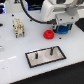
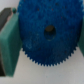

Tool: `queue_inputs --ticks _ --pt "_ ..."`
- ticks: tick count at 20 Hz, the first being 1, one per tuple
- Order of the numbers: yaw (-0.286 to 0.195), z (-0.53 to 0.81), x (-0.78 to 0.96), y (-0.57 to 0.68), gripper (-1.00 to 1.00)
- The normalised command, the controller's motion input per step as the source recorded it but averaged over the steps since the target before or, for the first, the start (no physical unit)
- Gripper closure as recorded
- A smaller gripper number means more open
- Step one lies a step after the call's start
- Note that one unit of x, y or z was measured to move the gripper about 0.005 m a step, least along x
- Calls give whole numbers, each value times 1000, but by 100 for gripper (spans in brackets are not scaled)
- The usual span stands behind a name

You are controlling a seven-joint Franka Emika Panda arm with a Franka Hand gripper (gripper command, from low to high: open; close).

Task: Insert the blue gear onto the right peg, followed by the red gear

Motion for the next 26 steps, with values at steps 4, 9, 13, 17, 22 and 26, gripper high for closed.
queue_inputs --ticks 4,9,13,17,22,26 --pt "0 215 1 -39 100" --pt "0 592 296 -110 100" --pt "0 601 431 -194 100" --pt "0 536 570 -271 100" --pt "0 541 634 -317 100" --pt "0 443 644 -361 100"
